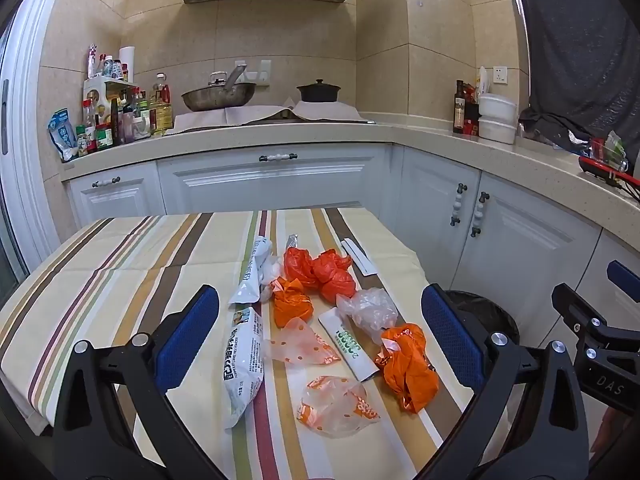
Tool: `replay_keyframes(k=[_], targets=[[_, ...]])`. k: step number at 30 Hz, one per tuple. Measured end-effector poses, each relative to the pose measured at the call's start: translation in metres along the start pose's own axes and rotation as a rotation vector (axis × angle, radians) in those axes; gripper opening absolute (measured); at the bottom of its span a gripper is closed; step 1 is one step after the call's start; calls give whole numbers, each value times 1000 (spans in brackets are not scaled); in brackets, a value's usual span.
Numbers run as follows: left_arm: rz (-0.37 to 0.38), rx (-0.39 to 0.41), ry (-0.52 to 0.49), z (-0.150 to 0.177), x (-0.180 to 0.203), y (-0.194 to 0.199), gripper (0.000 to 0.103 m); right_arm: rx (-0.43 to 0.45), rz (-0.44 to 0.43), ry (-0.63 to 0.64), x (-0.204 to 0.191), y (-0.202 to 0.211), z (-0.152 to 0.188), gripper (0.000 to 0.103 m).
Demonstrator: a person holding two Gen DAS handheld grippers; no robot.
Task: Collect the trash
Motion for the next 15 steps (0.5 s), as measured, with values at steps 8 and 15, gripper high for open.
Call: replay_keyframes(k=[8, 15], targets=[[1, -7, -4, 1, 0, -1, 99, -3, 0, 2, -2, -1, 1, 97], [-2, -5, -8, 0, -2, -1, 99, 2, -1, -2, 0, 1, 0, 97]])
Point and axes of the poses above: each gripper's, at about its wrist camera, not at the fingertips, and y roughly against the way its jaws point, x to its right, z to its underside, the point moved 4 cm from there along -y, roughly the way its jaws point, and after that the axes turned 4 degrees about y, right-handed, at the moved point
